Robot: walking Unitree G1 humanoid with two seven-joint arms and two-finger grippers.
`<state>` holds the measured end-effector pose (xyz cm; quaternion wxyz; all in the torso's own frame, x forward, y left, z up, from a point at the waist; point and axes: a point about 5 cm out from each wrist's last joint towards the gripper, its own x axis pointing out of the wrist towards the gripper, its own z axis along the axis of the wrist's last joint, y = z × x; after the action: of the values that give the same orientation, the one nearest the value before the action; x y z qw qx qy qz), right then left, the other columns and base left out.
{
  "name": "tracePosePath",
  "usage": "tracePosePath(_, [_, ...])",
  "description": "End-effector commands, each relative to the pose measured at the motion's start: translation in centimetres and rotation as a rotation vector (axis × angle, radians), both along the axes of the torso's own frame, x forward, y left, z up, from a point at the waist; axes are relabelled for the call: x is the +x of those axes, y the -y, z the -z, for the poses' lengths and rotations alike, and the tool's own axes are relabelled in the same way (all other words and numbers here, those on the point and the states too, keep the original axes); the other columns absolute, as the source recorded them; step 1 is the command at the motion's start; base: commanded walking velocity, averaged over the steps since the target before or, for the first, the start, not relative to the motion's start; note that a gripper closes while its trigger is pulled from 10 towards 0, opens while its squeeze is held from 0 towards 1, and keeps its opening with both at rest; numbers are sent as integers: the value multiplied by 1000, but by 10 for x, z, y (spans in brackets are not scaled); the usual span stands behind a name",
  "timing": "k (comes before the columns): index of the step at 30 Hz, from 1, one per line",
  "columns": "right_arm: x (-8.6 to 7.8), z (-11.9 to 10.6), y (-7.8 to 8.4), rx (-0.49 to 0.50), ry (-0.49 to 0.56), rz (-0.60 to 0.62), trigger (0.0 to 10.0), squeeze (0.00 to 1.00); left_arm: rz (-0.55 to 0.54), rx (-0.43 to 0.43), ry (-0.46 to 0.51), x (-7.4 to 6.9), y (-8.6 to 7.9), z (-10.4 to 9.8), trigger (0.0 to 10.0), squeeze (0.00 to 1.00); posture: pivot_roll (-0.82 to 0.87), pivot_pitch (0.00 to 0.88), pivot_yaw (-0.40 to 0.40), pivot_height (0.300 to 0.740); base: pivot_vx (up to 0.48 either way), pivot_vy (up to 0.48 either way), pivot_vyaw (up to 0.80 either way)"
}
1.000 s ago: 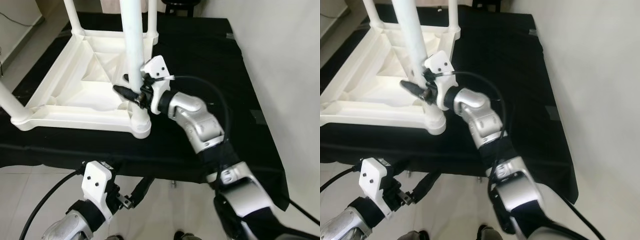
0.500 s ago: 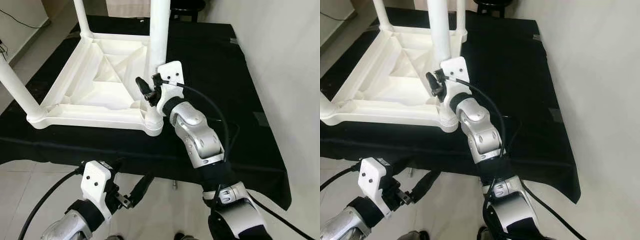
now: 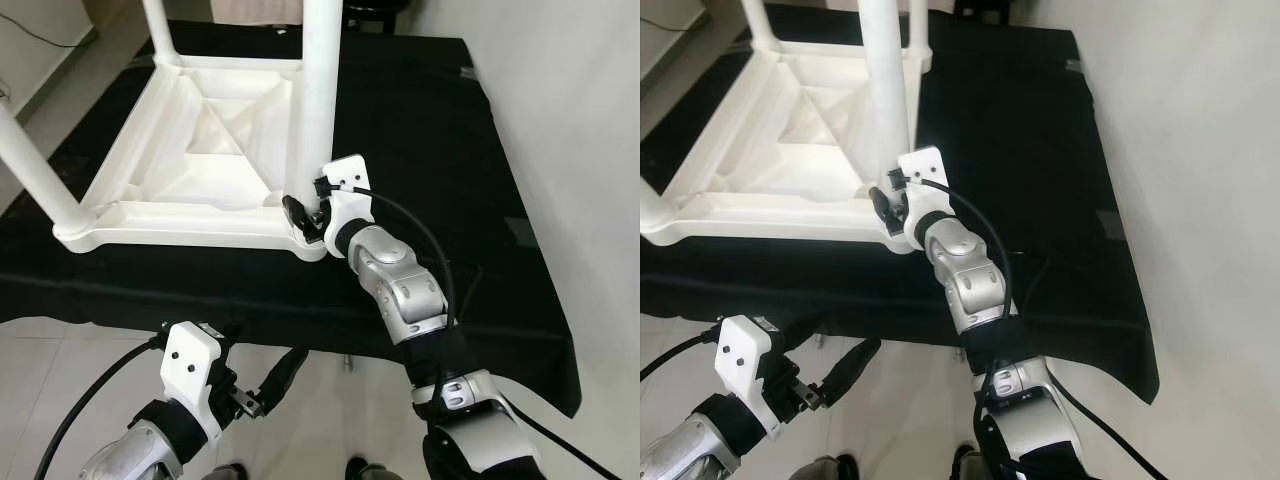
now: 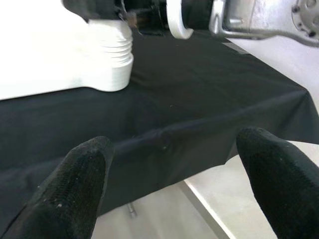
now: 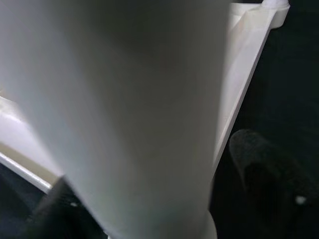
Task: Building children table
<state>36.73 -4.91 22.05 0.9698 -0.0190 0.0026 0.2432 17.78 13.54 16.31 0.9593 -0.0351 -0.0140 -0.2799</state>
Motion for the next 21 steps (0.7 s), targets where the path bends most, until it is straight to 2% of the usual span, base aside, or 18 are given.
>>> tracePosePath(1, [2,-10,2,37,29,-19,10000,1000,-4,-2,-20,-2,0,4,10000,0,-2,225,-47,740,0,0,0])
tracePosePath(3, [3,-16,1,48,49,-59,10000,996,-4,-2,-19,-2,0,4,10000,0,-2,224,-47,740,0,0,0])
tracePosePath(4, [5,-23,1,43,78,-90,10000,184,-3,-2,-19,-2,0,4,10000,0,-1,224,-48,740,0,0,0])
tracePosePath(5, [7,-32,2,39,109,-129,10000,0,-3,-3,-19,-2,1,5,10000,0,-1,221,-49,740,0,0,0])
tracePosePath(6, [7,-32,2,39,109,-129,10000,0,-3,-3,-19,-2,1,5,10000,0,-1,221,-49,740,0,0,0])
tracePosePath(7, [9,-44,0,52,137,-233,10000,0,-3,-4,-19,-2,1,5,10000,0,-1,221,-49,740,0,0,0])
tracePosePath(11, [10,-49,1,49,153,-265,10000,0,-3,-5,-19,-2,1,5,10000,0,2,220,-53,740,0,0,0])
tracePosePath(12, [11,-52,1,52,156,-307,10000,0,-4,-5,-19,-2,2,5,10000,0,1,220,-53,740,0,0,0])
tracePosePath(16, [11,-64,-1,-4,185,-465,10000,0,-3,-8,-18,-2,3,5,10000,0,2,227,-57,740,0,0,0])
tracePosePath(20, [11,-66,-2,-39,179,-529,9843,0,-3,-10,-18,-2,3,4,10000,0,2,230,-59,740,0,0,0])
tracePosePath(21, [10,-62,-4,-109,182,-567,4275,0,-3,-10,-18,-2,3,4,10000,0,2,231,-61,740,0,0,0])
